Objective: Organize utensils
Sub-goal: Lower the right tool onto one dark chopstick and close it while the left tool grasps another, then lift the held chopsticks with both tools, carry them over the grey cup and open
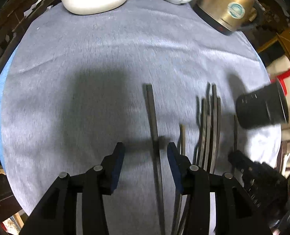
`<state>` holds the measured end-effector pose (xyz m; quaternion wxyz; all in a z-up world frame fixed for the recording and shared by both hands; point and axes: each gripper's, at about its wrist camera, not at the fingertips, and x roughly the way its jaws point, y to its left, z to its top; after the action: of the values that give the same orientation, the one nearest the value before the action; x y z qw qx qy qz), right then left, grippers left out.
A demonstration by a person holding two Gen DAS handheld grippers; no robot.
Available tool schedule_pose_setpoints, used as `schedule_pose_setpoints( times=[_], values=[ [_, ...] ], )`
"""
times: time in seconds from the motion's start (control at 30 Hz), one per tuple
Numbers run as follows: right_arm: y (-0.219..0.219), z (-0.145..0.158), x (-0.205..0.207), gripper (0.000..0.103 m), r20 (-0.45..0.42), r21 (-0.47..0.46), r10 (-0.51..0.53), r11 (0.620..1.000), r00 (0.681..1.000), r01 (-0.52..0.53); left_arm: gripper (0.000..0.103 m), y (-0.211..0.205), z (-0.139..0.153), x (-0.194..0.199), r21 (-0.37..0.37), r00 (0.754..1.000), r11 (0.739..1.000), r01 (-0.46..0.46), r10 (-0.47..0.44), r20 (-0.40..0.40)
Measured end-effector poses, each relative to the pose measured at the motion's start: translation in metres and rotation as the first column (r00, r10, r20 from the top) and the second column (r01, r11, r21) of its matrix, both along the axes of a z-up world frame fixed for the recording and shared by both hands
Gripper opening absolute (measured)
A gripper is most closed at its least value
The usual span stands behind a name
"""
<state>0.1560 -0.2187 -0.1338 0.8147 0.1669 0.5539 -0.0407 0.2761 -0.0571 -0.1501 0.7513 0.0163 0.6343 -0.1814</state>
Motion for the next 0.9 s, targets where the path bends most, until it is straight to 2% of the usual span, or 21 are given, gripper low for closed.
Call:
schedule_pose_setpoints(
  times=[0.1,0.17,0.2,0.23,0.27,0.4,0.47,0.63,0.73,0.77,0.9],
  values=[
    [0.002,0.001,0.007,0.012,0.018,-0.031,-0.007,0.999,1.0,0.008,0.044,-0.004,-0.004,0.012,-0.01,1.0,1.0,-0.029,0.029,0.004],
    [0.003,0.001,0.009,0.01,0.024,-0.054,0.006,0.999,1.0,-0.005,0.033,-0.006,-0.006,0.017,0.019,0.999,0.999,-0.049,0.049,0.013],
    [0.004,0.001,0.01,0.008,0.023,-0.061,0.012,0.998,1.0,-0.01,0.026,-0.006,-0.008,0.017,0.028,0.998,0.998,-0.051,0.051,0.021],
    [0.003,0.001,0.009,0.006,0.027,-0.057,0.019,0.998,0.999,-0.017,0.013,-0.005,-0.008,0.018,0.019,0.999,0.999,-0.05,0.05,0.023],
    [0.002,0.002,0.008,0.006,0.034,-0.041,0.021,0.999,0.999,-0.019,0.008,-0.003,-0.008,0.018,0.011,0.998,0.999,-0.053,0.052,0.024],
    [-0.006,0.019,-0.005,0.006,0.111,0.036,0.031,0.999,0.993,-0.036,0.007,0.004,0.009,0.007,0.0,0.994,0.998,-0.06,0.06,0.087],
    [-0.011,0.037,-0.016,0.006,0.175,0.061,0.044,0.997,0.984,-0.055,0.007,0.007,0.025,-0.001,-0.031,0.991,0.998,-0.052,0.056,0.124],
    [-0.025,0.085,-0.048,0.006,0.333,0.126,0.046,0.988,0.942,-0.093,0.006,0.012,0.085,-0.039,-0.075,0.967,0.997,0.002,0.017,0.255],
    [-0.033,0.111,-0.066,0.006,0.42,0.131,0.035,0.986,0.907,-0.099,0.006,0.0,0.116,-0.059,-0.104,0.945,0.994,0.031,0.005,0.327],
    [-0.034,0.121,-0.068,0.006,0.455,0.131,0.027,0.987,0.89,-0.096,0.006,-0.003,0.129,-0.066,-0.116,0.941,0.993,0.036,0.005,0.337],
    [-0.046,0.159,-0.091,0.006,0.578,0.1,-0.026,0.994,0.816,-0.039,0.006,-0.015,0.176,-0.084,-0.177,0.898,0.982,0.066,0.019,0.439]
  ],
)
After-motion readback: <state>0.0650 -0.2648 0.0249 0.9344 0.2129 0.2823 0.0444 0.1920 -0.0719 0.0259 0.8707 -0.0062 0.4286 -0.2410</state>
